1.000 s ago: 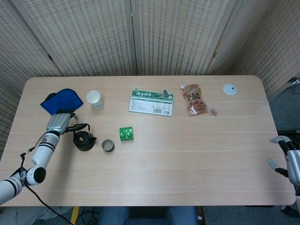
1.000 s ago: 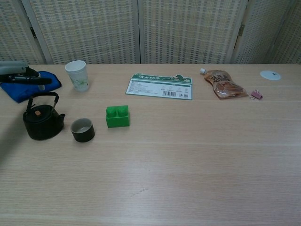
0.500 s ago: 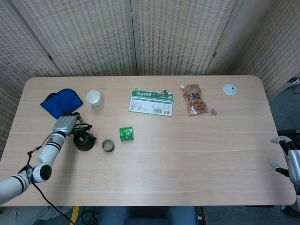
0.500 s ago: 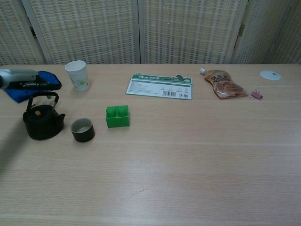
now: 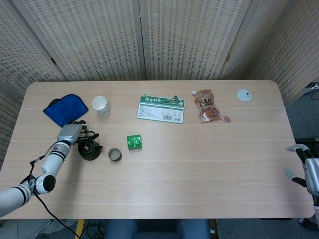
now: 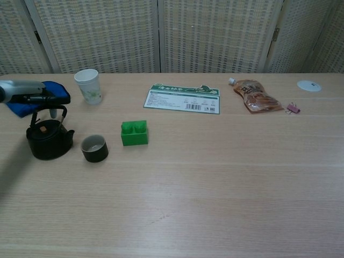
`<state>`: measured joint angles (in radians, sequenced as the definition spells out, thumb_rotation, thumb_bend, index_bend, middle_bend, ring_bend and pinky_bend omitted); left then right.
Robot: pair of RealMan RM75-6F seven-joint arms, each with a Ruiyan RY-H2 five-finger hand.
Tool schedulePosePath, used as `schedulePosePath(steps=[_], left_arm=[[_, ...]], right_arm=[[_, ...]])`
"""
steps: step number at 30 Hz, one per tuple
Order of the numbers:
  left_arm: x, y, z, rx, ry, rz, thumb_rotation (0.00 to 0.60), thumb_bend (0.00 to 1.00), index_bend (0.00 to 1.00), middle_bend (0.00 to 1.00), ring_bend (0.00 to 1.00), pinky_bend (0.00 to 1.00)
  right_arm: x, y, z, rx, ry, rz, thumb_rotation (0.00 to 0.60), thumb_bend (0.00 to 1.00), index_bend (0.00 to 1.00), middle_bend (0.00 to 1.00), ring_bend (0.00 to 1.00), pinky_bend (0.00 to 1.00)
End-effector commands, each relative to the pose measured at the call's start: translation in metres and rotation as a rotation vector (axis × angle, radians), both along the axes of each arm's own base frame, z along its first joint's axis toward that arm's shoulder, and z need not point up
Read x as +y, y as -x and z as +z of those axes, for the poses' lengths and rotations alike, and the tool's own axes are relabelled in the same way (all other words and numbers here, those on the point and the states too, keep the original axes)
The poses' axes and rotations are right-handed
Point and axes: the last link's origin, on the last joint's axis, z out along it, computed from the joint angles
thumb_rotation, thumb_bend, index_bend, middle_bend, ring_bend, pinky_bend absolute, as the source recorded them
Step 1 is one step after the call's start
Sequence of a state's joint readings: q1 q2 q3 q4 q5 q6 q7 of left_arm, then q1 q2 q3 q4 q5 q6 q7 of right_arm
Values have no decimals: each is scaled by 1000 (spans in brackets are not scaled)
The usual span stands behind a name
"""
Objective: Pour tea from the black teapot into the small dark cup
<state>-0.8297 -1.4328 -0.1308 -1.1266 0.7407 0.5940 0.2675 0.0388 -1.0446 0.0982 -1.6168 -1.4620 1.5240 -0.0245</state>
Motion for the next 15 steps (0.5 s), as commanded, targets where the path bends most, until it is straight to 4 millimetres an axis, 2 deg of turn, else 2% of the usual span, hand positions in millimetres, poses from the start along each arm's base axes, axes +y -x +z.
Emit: schedulePosePath(steps=[1,8,15], left_arm=[[-1,-2,2,-3,-4,-10,34,39,467,119,142,0],[-7,-10,12,-18,-13,-43,38,38,475,118,142,0],[-24,-17,28,-37,-30,-89,35,37,475,118,142,0]], right_arm=[[0,0,0,0,1,0,600,153,344,325,287,383],[1,0,1,-2,6,6,600,152,344,325,287,383],[2,-1,1,-4,7,11,600,144,344,324,287,383]])
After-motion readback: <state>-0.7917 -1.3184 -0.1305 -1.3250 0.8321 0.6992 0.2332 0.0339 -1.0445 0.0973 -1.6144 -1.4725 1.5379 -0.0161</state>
